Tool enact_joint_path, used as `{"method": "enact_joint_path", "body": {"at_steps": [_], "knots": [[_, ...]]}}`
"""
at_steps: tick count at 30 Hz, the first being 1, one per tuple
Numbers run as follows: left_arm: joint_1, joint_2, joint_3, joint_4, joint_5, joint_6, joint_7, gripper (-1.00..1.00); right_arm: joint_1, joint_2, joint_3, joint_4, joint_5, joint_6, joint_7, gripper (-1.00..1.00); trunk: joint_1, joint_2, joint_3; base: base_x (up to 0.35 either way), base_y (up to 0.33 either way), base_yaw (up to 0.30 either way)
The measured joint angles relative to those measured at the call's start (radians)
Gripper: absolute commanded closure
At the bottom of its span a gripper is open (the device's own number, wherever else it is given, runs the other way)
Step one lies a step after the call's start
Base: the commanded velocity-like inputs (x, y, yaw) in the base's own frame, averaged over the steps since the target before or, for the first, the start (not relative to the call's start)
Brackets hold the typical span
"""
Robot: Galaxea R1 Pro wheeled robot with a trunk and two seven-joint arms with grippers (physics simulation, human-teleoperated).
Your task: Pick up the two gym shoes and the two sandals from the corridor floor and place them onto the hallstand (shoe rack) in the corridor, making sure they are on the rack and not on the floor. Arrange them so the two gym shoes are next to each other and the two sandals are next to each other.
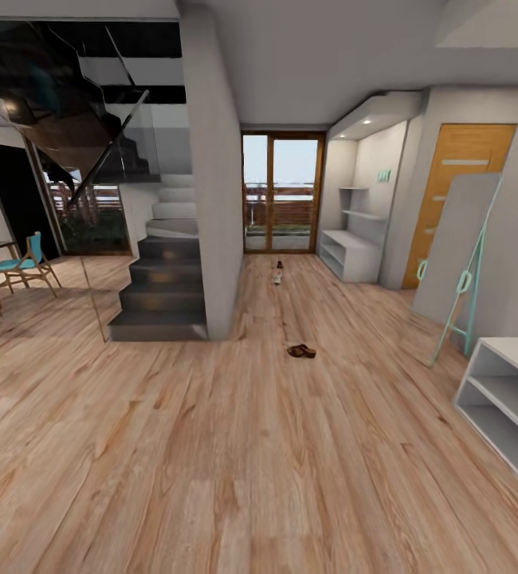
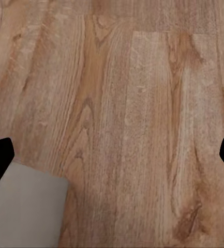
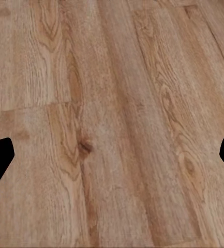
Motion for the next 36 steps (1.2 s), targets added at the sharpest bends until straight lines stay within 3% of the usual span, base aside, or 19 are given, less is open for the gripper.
{"method": "enact_joint_path", "body": {"at_steps": [36], "knots": [[0.0,0.0,0.0,0.001,0.0,0.0,0.001,-1.0,0.0,0.0,0.0,0.0,0.0,-0.001,-0.001,-1.0,0.0,0.0,0.0,0.338,0.003,0.0]]}}
